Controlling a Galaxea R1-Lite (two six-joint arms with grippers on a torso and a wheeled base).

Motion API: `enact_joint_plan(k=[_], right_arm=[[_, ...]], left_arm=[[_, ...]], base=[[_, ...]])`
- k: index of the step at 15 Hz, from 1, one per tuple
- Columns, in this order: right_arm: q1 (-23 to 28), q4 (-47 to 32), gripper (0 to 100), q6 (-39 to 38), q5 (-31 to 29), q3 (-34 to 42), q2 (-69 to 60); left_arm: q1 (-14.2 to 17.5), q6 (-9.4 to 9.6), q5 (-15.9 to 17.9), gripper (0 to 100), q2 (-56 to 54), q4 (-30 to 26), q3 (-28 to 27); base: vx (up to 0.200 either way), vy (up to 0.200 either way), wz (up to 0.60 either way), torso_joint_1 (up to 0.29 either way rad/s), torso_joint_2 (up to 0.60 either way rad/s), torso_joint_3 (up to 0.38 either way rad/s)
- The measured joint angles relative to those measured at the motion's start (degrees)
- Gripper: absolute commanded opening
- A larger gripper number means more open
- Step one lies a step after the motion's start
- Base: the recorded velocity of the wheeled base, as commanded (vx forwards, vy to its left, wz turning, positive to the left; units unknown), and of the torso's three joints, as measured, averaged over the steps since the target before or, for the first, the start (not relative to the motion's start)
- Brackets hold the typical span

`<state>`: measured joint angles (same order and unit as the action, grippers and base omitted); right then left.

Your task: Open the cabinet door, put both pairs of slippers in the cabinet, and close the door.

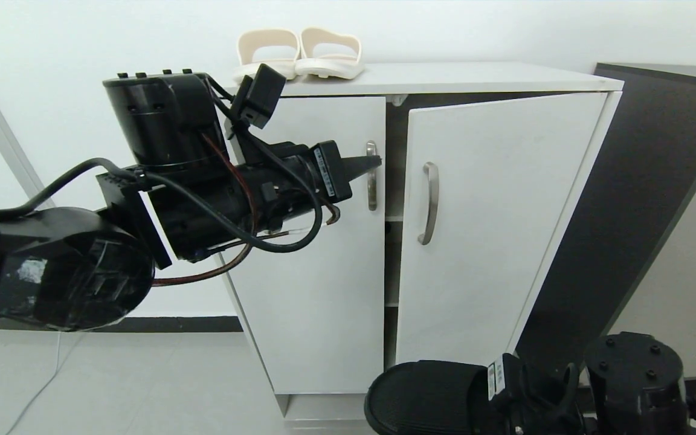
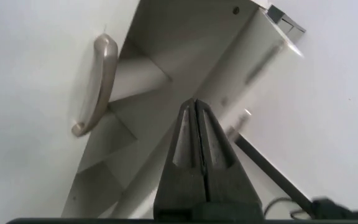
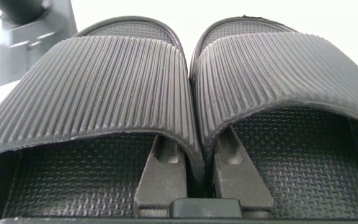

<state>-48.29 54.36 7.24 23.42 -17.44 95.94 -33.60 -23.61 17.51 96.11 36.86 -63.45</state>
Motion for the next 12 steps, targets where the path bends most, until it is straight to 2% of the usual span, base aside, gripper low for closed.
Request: enact_joint_plan(k=[6, 10, 12], right_arm=[[-3.5, -0.2, 0, -0.4, 0.0, 1.0, -0.1], [-4.7, -0.2, 0, -0.5, 0.0, 1.5, 0.1], [-4.8, -0.2, 0, -0.4, 0.0, 1.6, 0.3]], left_arm=[[-0.1, -0.26, -0.1, 0, 6.9, -0.3, -7.4], [-0.6, -0.3, -0.1, 0, 11.4, -0.5, -11.1], [-2.5, -0.13, -0.5, 0, 12.6, -0.2, -11.5]], base=[[0.0, 0.0, 0.0, 0.0, 0.0, 0.0], [-0.2, 0.0, 0.0, 0.005, 0.0, 0.0], [-0.2, 0.0, 0.0, -0.005, 0.0, -0.002]])
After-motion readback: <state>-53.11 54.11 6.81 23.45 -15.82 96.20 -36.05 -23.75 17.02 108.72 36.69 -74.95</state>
